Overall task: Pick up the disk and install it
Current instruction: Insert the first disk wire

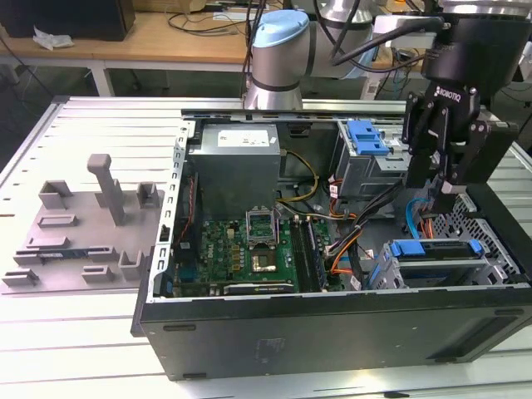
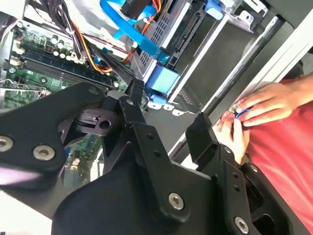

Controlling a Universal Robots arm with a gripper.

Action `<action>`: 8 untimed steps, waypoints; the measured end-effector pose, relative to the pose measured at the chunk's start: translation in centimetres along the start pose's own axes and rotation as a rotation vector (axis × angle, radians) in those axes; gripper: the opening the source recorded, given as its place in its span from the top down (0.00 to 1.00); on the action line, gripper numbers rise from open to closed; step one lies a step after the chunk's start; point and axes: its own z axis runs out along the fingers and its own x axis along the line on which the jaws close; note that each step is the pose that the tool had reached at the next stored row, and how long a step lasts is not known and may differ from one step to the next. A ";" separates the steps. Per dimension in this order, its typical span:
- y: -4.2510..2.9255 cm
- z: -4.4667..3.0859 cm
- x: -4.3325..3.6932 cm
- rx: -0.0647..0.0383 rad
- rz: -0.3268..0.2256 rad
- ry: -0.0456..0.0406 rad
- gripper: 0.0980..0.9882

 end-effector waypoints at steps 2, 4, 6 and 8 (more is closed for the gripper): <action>-0.01 0.02 -0.02 -0.007 0.022 -0.0015 0.41; -0.03 0.07 -0.03 -0.014 0.043 -0.0023 0.41; -0.08 0.06 -0.44 -0.016 0.052 0.0089 0.41; -0.08 -0.06 -0.95 -0.013 0.054 0.0493 0.41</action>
